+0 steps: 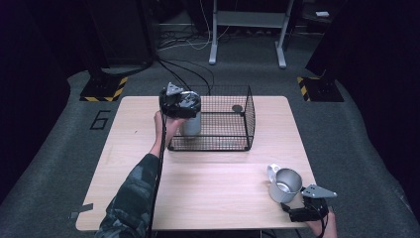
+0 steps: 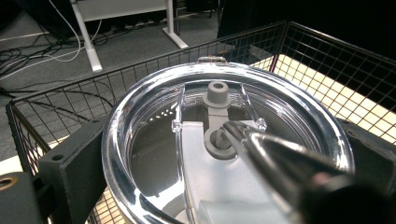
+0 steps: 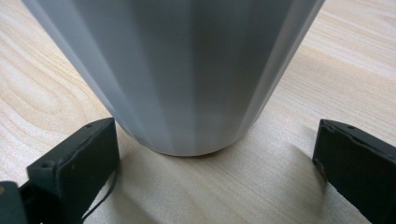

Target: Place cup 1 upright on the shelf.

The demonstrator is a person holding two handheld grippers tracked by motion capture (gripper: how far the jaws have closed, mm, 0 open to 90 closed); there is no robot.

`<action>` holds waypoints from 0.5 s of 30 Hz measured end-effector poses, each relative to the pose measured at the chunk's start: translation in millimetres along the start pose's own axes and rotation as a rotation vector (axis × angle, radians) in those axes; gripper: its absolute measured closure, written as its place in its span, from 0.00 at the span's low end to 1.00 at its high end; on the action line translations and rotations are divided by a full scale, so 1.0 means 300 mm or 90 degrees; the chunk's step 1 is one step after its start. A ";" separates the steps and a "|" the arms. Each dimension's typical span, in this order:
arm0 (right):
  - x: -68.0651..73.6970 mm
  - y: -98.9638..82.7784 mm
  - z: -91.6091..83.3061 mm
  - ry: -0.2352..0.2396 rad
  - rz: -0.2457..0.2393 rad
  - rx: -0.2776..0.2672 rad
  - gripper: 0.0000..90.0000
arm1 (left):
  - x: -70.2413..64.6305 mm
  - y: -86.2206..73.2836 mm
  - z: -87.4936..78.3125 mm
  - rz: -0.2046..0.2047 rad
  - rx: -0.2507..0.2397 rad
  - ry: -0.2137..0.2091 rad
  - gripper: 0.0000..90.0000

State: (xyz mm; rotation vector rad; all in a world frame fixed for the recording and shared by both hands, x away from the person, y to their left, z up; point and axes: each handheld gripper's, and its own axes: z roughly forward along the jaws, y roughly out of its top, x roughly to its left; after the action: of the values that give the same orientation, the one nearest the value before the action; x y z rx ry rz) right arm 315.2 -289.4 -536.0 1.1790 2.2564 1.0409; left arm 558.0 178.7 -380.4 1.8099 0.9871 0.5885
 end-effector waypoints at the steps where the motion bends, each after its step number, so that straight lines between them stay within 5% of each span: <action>1: 0.000 0.000 0.000 0.000 0.000 0.000 0.00 | -0.001 -0.004 0.004 -0.001 0.002 0.001 0.04; 15: 0.001 0.000 0.000 0.000 0.001 0.000 0.00 | -0.007 -0.032 0.029 0.005 0.019 0.004 0.04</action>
State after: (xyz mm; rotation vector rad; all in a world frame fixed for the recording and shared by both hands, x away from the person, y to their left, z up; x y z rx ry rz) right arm 315.1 -289.3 -536.1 1.1801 2.2559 1.0414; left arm 559.7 174.5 -392.8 1.8397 0.9981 0.5875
